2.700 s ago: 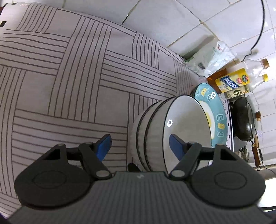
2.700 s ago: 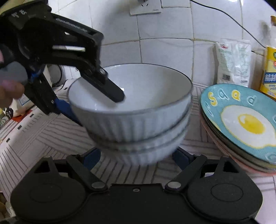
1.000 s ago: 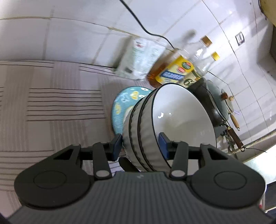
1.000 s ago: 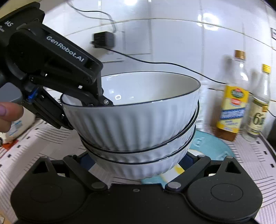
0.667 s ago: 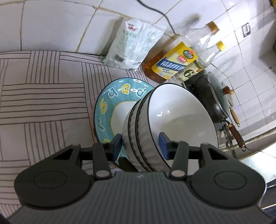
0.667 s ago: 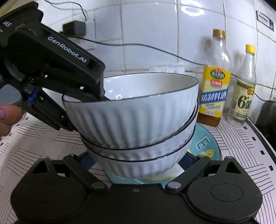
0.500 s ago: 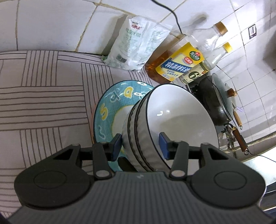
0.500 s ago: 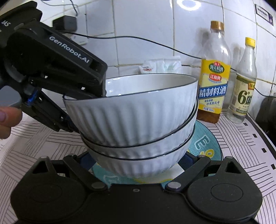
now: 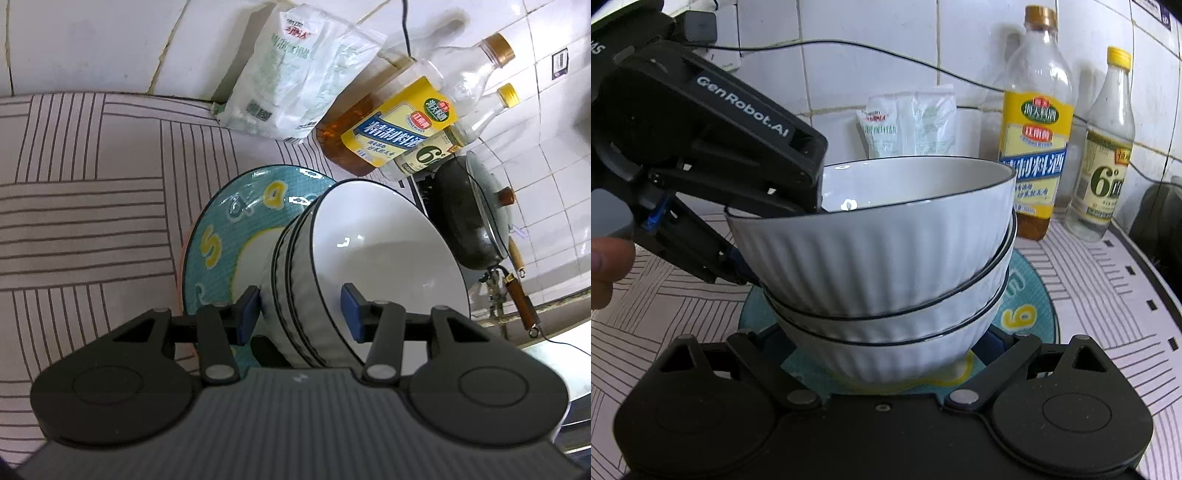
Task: Organize plates and bowls
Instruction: 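Carry the bowl stack with both tools and lower it onto the blue egg plate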
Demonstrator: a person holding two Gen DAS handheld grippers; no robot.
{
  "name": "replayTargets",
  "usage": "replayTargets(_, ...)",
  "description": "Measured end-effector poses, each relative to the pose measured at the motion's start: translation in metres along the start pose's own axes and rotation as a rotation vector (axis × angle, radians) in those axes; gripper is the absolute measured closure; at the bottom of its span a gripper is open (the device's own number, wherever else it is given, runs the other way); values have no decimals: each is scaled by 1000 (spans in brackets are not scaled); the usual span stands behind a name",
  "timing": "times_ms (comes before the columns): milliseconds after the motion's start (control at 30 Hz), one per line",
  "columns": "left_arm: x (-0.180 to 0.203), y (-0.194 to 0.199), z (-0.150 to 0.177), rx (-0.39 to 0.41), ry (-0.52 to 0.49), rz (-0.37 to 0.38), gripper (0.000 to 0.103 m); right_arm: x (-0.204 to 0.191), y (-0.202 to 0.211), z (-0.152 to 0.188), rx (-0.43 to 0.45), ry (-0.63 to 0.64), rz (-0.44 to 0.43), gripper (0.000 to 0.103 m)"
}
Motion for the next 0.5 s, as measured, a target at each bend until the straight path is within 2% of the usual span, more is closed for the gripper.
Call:
replayTargets(167, -2, -2, -2, 12, 26, -14, 57, -2, -4, -2, -12, 4, 6, 5)
replayTargets(267, -2, 1, -2, 19, 61, -51, 59, -4, -9, 1, -32, 36, 20, 7)
replayTargets(333, 1, 2, -1, 28, 45, -76, 59, -4, -10, 1, -29, 37, 15, 7)
replayTargets(500, 0, 6, 2, 47, 70, -99, 61, -5, -9, 2, -52, 41, 44, 6)
Point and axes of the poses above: each gripper's, at about its wrist camera, not at the fingertips, and y roughly against the way its jaws point, x to its right, z to its underside, the point moved 4 cm from there along -y, roughly the way its jaws point, and after that the axes turned 3 degrees about z, right-handed, at the moved point
